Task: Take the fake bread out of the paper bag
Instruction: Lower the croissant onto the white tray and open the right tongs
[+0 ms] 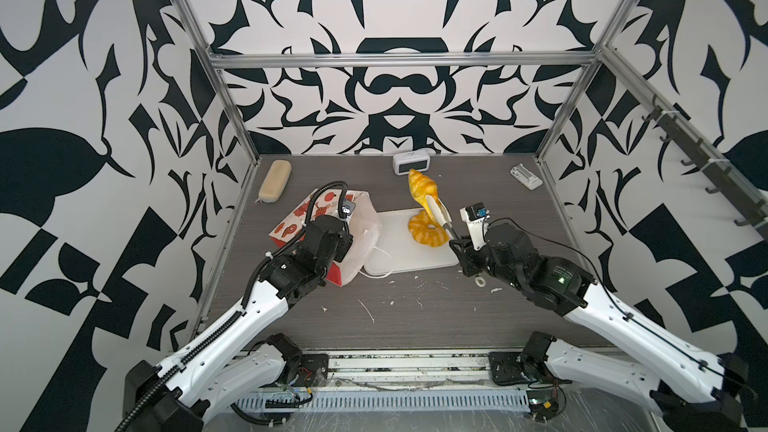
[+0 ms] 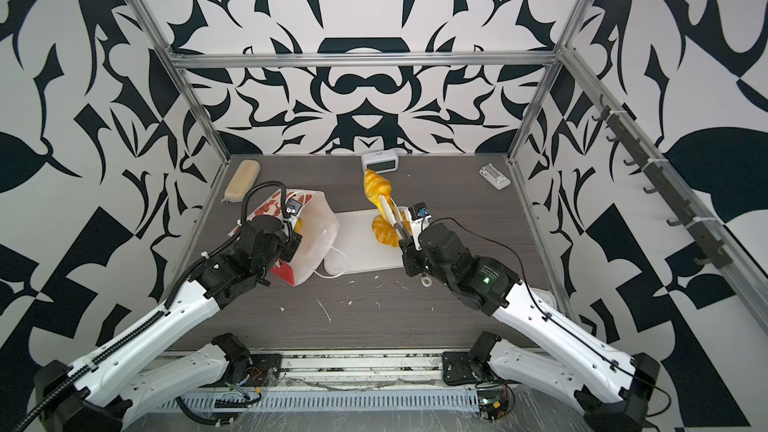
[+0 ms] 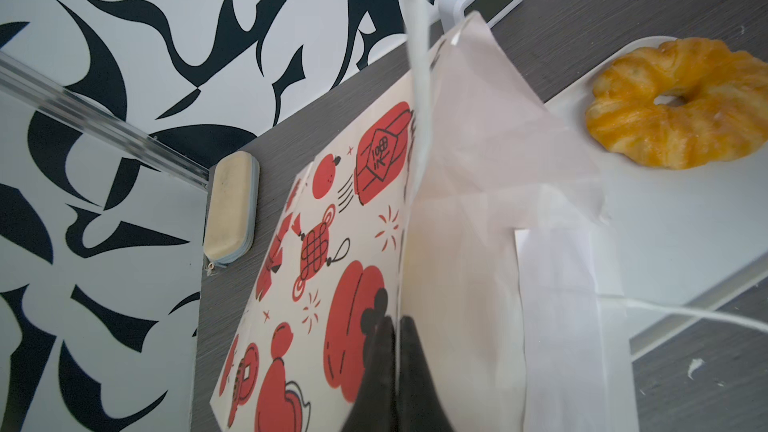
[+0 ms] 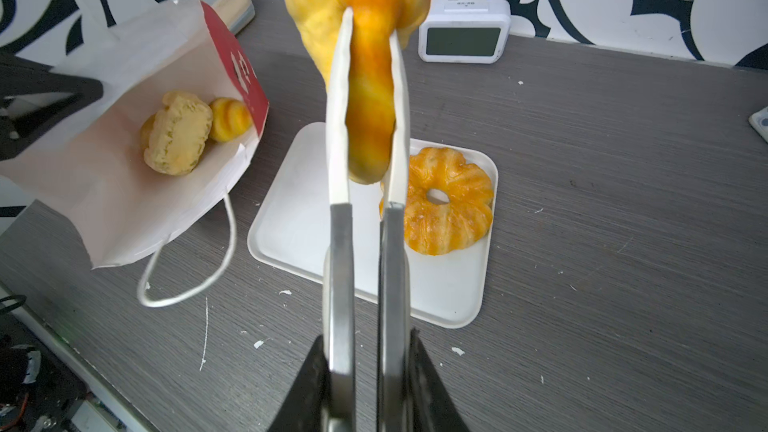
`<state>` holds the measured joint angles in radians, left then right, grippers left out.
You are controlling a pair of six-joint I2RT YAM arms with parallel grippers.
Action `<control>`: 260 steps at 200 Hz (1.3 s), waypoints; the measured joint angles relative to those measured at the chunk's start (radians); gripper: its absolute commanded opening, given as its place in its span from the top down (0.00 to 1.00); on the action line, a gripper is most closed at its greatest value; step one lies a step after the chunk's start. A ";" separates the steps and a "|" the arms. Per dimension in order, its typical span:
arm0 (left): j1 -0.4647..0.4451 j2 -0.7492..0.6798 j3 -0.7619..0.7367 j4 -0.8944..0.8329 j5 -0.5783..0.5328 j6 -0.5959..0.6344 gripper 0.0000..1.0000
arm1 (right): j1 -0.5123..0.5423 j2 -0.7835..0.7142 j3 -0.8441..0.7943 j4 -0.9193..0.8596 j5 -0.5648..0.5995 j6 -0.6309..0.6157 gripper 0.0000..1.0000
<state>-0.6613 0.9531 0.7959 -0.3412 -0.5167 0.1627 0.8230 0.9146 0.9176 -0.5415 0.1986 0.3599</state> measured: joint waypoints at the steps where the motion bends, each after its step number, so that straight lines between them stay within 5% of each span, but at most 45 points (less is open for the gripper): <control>1: 0.000 0.000 0.000 0.000 0.000 0.000 1.00 | 0.000 0.003 -0.001 0.000 0.000 0.000 0.79; 100: 0.019 -0.058 0.000 0.000 0.002 0.002 1.00 | -0.003 0.458 -0.021 0.157 -0.124 -0.014 0.80; 209: 0.027 -0.061 -0.003 0.002 0.006 0.002 1.00 | 0.091 0.700 0.068 0.283 -0.152 0.001 0.80; 260: 0.027 -0.061 -0.003 0.005 0.009 0.002 1.00 | 0.097 0.722 0.089 0.275 -0.132 0.019 0.52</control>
<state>-0.6342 0.8921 0.7925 -0.3363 -0.5076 0.1642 0.9199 1.6367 1.0069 -0.2661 0.0669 0.3790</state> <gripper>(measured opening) 0.052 0.449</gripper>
